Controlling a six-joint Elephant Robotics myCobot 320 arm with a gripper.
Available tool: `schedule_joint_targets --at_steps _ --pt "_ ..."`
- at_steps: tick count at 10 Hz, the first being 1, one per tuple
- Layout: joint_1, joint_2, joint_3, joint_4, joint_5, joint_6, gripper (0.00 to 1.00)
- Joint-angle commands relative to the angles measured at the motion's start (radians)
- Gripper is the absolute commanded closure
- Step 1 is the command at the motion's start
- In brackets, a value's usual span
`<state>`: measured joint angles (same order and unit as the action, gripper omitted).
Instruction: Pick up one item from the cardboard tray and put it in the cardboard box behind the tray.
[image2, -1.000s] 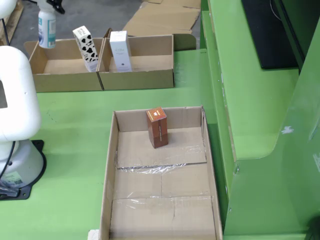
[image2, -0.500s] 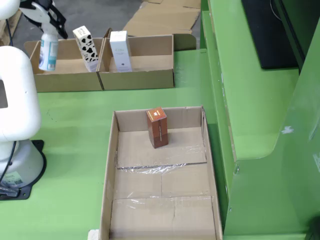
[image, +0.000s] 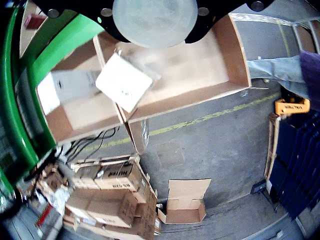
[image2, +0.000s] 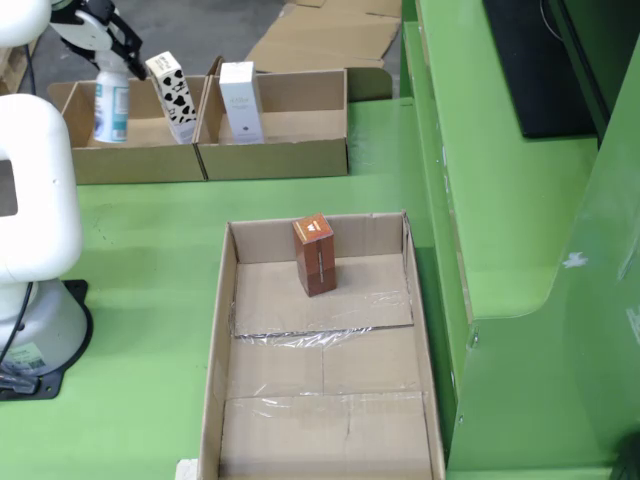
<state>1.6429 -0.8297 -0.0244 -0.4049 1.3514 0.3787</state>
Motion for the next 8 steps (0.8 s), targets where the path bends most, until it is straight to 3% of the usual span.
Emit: schedule_joint_targets --at_steps 1,2,3,4,5,6,8 --pt "0.065 -0.19 0.024 0.725 -0.288 -0.154 1.0" --pt "0.096 -0.264 0.024 0.915 -0.398 -0.234 1.0" --pt "0.102 -0.286 0.024 0.916 -0.398 -0.225 1.0" --pt "0.003 -0.222 0.024 0.645 -0.161 -0.034 1.0" --pt "0.003 -0.222 0.024 0.645 -0.161 -0.034 1.0" --pt "-0.009 -0.17 0.024 0.488 -0.082 0.012 1.0" --pt "-0.021 -0.137 0.024 0.39 -0.036 0.038 1.0"
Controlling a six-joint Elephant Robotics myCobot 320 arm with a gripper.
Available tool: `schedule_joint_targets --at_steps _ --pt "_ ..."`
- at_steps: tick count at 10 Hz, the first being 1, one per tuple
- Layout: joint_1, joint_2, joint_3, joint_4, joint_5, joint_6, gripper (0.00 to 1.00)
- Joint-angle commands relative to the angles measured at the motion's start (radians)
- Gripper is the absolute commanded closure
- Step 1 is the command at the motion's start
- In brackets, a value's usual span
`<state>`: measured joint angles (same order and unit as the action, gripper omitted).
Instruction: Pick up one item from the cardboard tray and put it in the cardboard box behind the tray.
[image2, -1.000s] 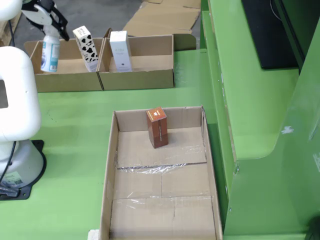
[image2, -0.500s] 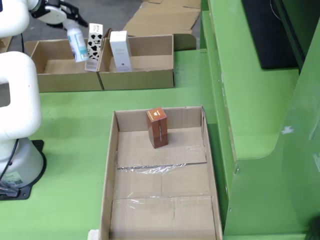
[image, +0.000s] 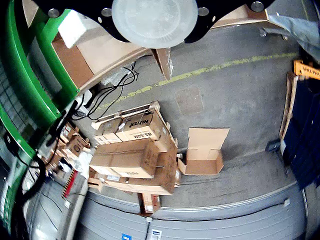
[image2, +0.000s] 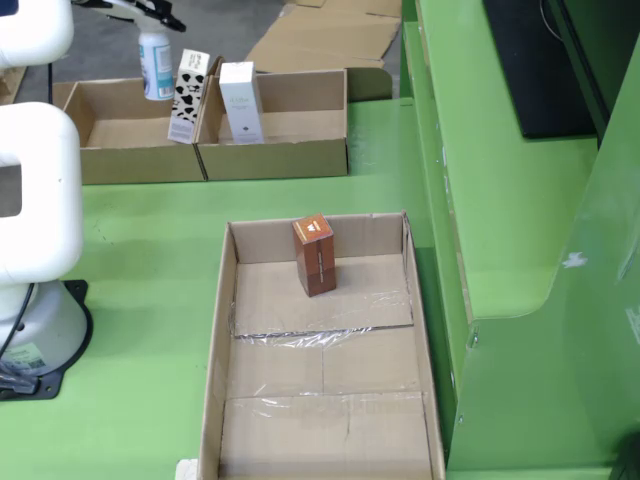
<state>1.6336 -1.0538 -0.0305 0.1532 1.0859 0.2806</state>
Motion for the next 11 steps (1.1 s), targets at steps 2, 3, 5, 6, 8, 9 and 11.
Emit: schedule_joint_targets --at_steps 2,3,5,6,8,9,11 --pt "-0.018 0.111 0.031 -0.215 0.252 0.149 1.0" --pt "-0.018 0.111 0.031 -0.215 0.252 0.149 1.0" --pt "-0.024 0.124 0.031 -0.243 0.264 0.154 1.0" --pt "-0.024 0.124 0.031 -0.243 0.264 0.154 1.0" --pt "-0.023 0.126 0.031 -0.232 0.253 0.142 1.0" --pt "-0.023 0.126 0.031 -0.232 0.253 0.142 1.0" --pt "-0.02 0.118 0.031 -0.209 0.239 0.13 1.0"
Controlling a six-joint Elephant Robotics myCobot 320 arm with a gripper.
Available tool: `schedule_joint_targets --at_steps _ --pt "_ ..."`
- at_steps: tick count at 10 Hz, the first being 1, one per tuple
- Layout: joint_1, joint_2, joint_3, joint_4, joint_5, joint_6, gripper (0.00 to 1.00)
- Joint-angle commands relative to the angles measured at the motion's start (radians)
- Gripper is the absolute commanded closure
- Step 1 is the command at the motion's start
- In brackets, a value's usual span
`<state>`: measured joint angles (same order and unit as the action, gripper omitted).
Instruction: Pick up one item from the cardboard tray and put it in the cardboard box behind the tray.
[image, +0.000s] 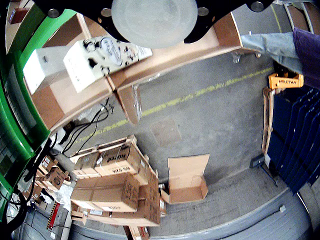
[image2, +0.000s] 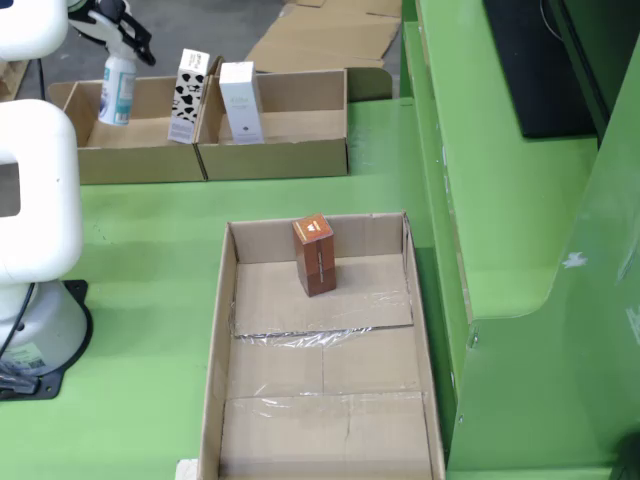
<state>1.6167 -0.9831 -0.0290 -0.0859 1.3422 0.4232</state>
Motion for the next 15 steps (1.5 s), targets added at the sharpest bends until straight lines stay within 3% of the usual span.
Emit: schedule_joint_targets --at_steps 1,6,8,9,10,11,15 --pt "-0.003 0.048 0.029 0.03 -0.017 -0.012 1.0" --pt "0.042 -0.023 0.029 0.239 -0.187 -0.162 1.0" --pt "0.042 -0.023 0.029 0.239 -0.187 -0.162 1.0" --pt "0.063 -0.074 0.029 0.393 -0.281 -0.244 1.0" --pt "0.063 -0.074 0.029 0.393 -0.281 -0.244 1.0" --pt "0.084 -0.148 0.029 0.593 -0.387 -0.34 1.0" --pt "0.064 -0.149 0.029 0.595 -0.387 -0.343 1.0"
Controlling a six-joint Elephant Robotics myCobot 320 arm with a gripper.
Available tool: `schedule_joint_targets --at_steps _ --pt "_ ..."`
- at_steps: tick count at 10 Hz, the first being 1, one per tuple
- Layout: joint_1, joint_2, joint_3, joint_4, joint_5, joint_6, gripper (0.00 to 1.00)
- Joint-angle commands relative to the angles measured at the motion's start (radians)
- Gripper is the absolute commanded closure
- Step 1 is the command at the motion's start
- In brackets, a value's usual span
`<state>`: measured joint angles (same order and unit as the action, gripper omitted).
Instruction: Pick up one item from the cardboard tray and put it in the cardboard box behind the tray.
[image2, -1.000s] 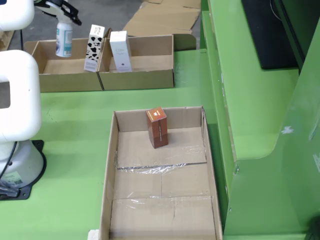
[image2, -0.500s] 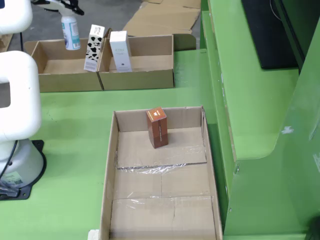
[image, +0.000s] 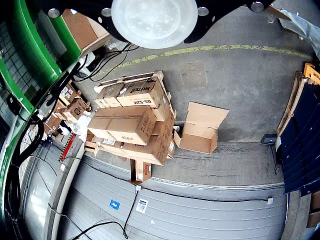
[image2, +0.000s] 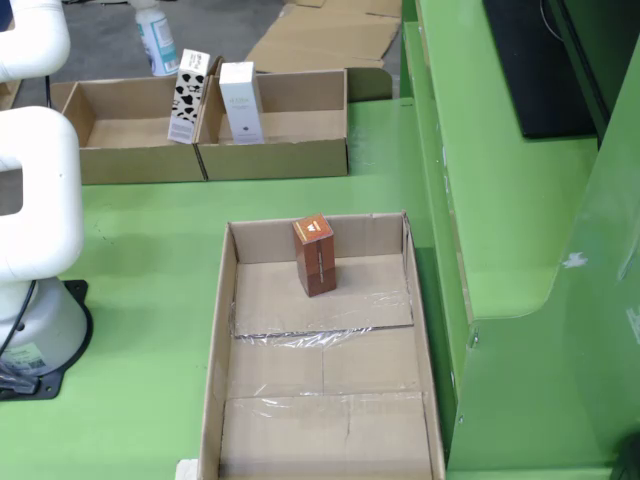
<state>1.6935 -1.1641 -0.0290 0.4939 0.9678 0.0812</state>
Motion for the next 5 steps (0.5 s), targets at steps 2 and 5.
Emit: schedule_joint_targets --at_steps 2,5 --pt "-0.023 0.042 0.029 0.016 -0.013 0.02 1.0" --pt "0.0 0.056 0.029 0.007 -0.009 -0.007 1.0"
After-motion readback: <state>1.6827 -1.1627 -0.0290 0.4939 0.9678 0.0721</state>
